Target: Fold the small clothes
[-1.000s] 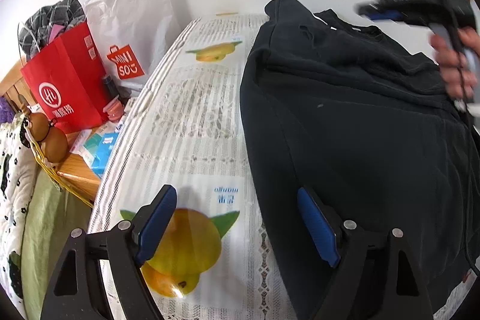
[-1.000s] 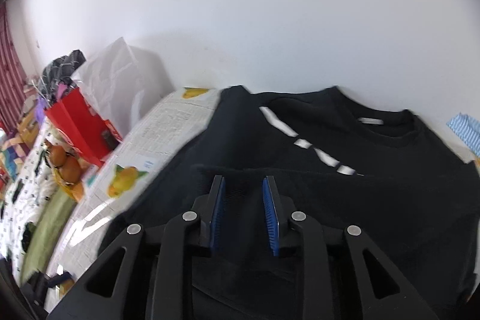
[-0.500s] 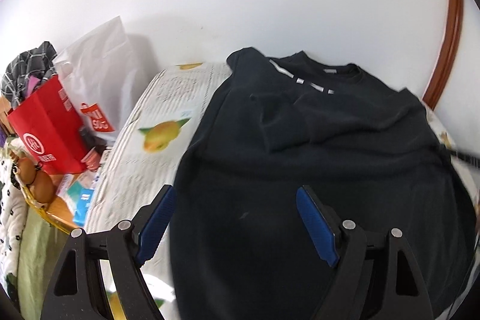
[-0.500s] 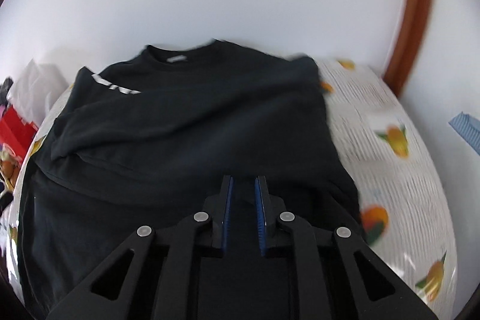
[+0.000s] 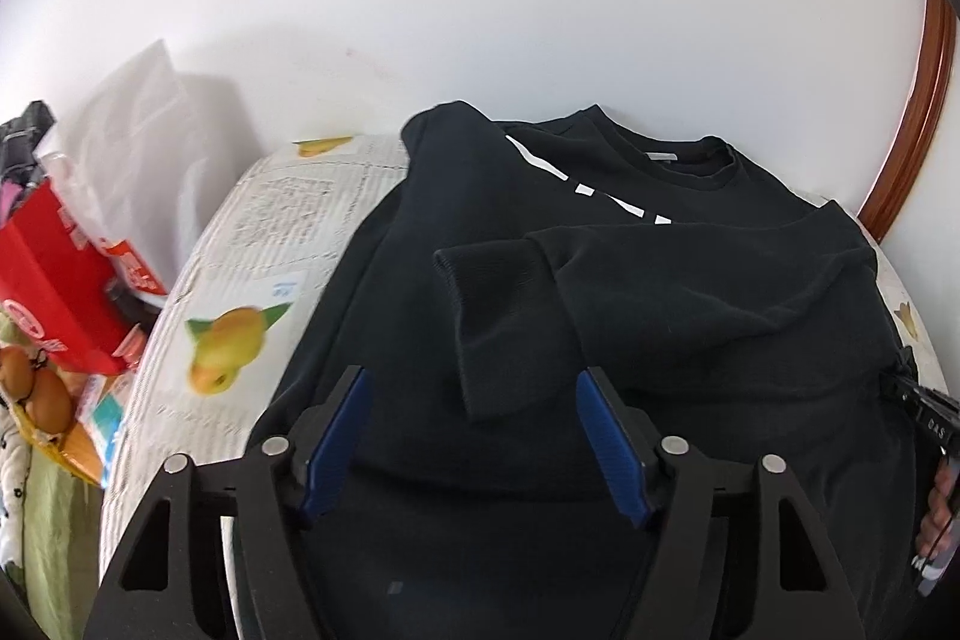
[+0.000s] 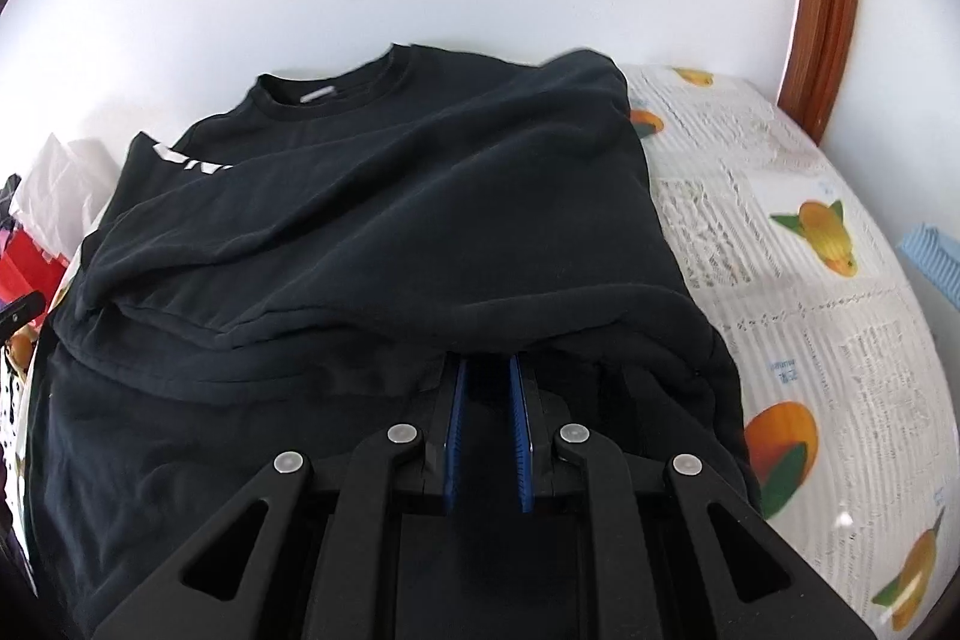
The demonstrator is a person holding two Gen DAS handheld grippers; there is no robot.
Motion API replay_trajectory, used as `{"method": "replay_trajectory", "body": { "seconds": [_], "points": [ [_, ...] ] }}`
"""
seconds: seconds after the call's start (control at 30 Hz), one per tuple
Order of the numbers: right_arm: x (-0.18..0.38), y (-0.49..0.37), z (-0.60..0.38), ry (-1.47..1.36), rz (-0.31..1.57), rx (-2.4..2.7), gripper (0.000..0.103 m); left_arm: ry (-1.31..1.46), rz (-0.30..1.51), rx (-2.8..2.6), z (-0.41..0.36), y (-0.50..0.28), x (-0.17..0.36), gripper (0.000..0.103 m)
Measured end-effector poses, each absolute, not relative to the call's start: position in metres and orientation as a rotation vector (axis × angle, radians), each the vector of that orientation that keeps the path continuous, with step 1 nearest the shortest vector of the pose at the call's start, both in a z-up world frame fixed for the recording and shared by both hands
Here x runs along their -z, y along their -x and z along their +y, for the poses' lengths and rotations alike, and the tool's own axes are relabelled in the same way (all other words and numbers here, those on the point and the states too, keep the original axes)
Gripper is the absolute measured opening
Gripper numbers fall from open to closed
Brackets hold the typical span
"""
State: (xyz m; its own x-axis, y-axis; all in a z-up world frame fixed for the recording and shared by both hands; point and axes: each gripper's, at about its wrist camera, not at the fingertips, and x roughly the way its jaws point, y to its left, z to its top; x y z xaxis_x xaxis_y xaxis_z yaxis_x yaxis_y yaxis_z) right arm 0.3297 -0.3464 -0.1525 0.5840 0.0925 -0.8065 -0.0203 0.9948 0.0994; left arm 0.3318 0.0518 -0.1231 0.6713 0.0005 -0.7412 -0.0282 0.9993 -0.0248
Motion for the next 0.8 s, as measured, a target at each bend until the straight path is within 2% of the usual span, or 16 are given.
{"method": "replay_trajectory", "body": {
  "seconds": [0.1, 0.33, 0.37, 0.4, 0.43, 0.5, 0.6, 0.73, 0.8],
  "points": [
    [0.155, -0.332, -0.350, -0.090, 0.941, -0.066, 0.011, 0.042, 0.865, -0.014, 0.051, -0.352, 0.135, 0.059],
    [0.158, -0.330, -0.351, -0.078, 0.921, -0.078, 0.011, 0.097, 0.923, 0.007, 0.050, -0.371, 0.163, 0.057],
    [0.159, -0.330, -0.352, -0.084, 0.918, -0.078, 0.011, 0.096, 0.919, 0.008, 0.049, -0.371, 0.164, 0.052],
    [0.159, -0.330, -0.351, -0.087, 0.915, -0.075, 0.011, 0.099, 0.919, 0.029, 0.046, -0.370, 0.163, 0.037],
    [0.159, -0.330, -0.350, -0.082, 0.913, -0.071, 0.011, 0.098, 0.922, 0.036, 0.044, -0.371, 0.161, 0.031],
    [0.159, -0.329, -0.348, -0.066, 0.909, -0.065, 0.011, 0.038, 0.889, 0.001, 0.037, -0.368, 0.152, 0.012],
    [0.159, -0.330, -0.350, -0.073, 0.912, -0.074, 0.010, 0.031, 0.834, 0.005, 0.042, -0.361, 0.134, 0.011],
    [0.158, -0.332, -0.355, -0.094, 0.920, -0.067, 0.001, 0.051, 0.777, -0.034, 0.067, -0.352, 0.112, 0.011],
    [0.158, -0.332, -0.357, -0.101, 0.926, -0.056, 0.000, 0.060, 0.798, -0.033, 0.078, -0.351, 0.114, 0.011]
  ]
}}
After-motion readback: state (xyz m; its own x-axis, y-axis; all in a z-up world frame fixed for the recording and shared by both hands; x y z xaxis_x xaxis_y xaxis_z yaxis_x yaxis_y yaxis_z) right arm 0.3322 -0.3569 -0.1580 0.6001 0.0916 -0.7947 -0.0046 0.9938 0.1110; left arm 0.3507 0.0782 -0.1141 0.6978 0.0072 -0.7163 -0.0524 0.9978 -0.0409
